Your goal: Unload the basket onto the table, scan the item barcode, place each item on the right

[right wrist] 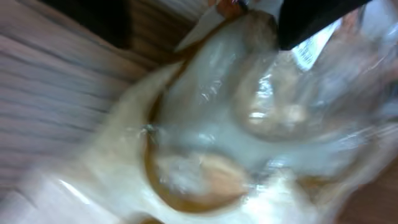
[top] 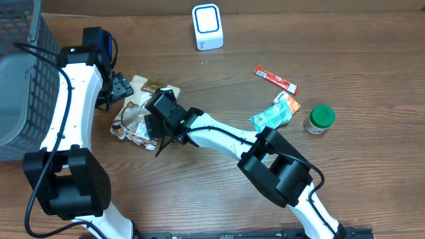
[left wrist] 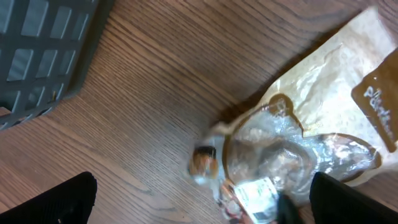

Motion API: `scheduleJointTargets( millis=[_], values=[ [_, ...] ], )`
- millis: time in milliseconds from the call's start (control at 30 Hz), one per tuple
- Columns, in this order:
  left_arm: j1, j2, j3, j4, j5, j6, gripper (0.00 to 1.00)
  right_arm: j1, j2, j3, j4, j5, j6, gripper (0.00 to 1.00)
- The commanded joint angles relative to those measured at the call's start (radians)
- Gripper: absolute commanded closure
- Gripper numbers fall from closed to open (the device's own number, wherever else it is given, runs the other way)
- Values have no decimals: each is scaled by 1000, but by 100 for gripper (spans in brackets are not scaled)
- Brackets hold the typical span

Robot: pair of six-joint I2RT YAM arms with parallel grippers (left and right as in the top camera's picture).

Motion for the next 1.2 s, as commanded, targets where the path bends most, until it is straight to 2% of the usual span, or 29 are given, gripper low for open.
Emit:
scheduleJointTargets(
  millis=[0, 100, 567, 767, 800, 933, 1000, 1100, 1167],
  values=[
    [-7, -8, 16, 1, -10, 1, 0, -18, 3, -13, -138, 194, 63, 25],
    [-7, -8, 16, 1, -10, 1, 0, -34, -31, -13, -253, 276, 156, 19],
    [-7, -8, 16, 1, -10, 0, 0, -206, -183, -13, -681, 283, 194, 9],
    [-7, -8, 16, 1, -10, 0, 0, -288, -260, -13, -732, 214, 209, 5],
    [-7, -8, 16, 1, -10, 0, 0, -299, -269, -13, -733, 203, 208, 0],
    [-7, -8, 16, 1, -10, 0, 0, -343, -270, -15, -721, 177, 206, 0],
    [-7, -8, 16, 1, -10, 0, 0, -349, -264, -26, -699, 170, 206, 3],
    [-7, -8, 16, 1, -10, 0, 0, -349, -260, -66, -647, 161, 206, 19],
    [-7, -8, 16, 1, -10, 0, 0, -346, -260, -115, -598, 128, 206, 26]
  ],
)
